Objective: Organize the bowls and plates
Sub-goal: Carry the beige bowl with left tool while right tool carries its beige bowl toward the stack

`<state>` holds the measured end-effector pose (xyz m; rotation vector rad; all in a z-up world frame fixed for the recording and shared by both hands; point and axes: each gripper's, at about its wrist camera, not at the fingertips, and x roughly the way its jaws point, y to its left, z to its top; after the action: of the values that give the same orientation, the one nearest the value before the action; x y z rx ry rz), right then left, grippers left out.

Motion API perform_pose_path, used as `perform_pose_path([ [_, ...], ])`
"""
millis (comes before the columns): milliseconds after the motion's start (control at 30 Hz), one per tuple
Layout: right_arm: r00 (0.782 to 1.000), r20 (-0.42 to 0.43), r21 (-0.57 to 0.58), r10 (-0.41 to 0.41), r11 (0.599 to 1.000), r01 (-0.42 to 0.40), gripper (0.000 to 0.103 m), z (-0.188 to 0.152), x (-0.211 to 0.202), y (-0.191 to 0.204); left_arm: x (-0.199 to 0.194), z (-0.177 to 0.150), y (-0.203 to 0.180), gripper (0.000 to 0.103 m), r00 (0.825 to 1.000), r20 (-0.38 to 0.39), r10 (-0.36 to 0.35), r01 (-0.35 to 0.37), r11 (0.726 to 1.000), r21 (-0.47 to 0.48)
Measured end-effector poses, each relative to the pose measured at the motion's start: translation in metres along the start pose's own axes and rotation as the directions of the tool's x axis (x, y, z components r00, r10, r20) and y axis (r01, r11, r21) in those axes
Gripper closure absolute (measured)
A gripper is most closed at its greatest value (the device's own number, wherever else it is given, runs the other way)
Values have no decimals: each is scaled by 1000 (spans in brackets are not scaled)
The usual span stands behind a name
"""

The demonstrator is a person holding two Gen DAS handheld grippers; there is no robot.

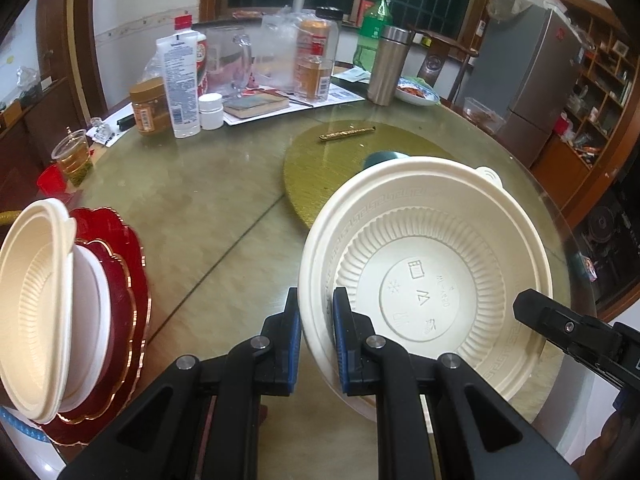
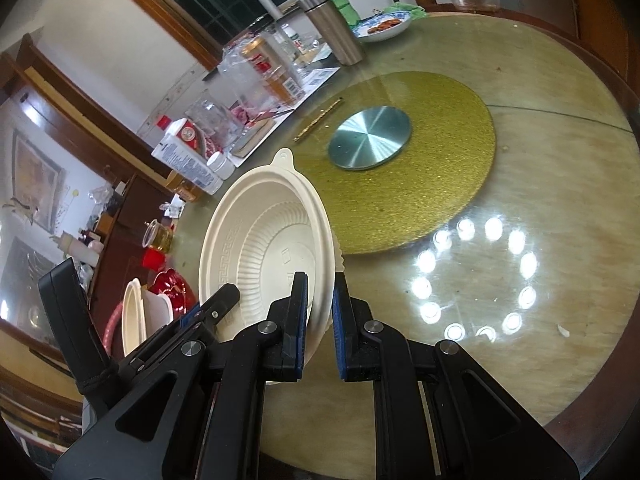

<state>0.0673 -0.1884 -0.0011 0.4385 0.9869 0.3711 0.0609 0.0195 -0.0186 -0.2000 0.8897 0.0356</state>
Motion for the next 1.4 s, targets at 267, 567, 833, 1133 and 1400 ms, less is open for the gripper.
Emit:
perform_pose_path([
  [267,999,13,-41,35,999,-35,92,-3,-5,16,-16,0,13,90,999,43,7,-6,1000,-25],
  [567,997,13,-69,76,995,-75,92,-8,-3,27,-25,-6,27,90,997,68,22,-18,998,-52],
  [833,995,32,-107,95,990,-91,92,-12,-2,37,-35,-7,33,90,993,108,41,-34,997,-64],
  [1133,992,69,-167,108,981,-96,92,-17,-7,56,-51,-5,44,90,985,162,65,-52,995,-83],
  [1400,987,70,-207,144,970,-126,92,-18,-7,77,-68,-6,61,90,975,200,91,-69,991,-117],
])
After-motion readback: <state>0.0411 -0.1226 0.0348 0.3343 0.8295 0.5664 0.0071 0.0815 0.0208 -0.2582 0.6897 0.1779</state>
